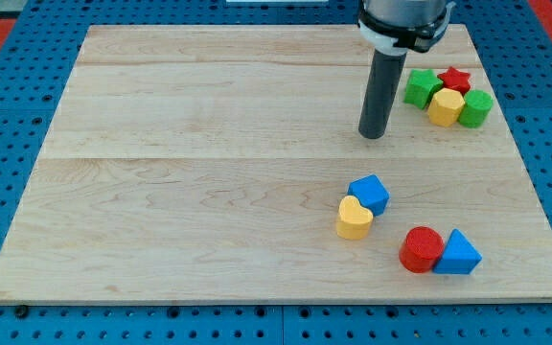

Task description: Move the blue cube into the hexagon

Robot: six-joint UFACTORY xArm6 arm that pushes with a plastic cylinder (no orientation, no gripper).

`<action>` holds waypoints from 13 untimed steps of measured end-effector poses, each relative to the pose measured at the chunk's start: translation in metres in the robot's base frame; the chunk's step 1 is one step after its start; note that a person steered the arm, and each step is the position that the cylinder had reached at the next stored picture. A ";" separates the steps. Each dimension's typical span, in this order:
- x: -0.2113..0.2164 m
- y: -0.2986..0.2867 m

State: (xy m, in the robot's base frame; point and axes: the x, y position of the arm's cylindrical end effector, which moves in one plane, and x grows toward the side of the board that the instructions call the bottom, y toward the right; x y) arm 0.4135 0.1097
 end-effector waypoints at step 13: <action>0.088 0.124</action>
State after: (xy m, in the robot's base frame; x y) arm 0.5011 0.2338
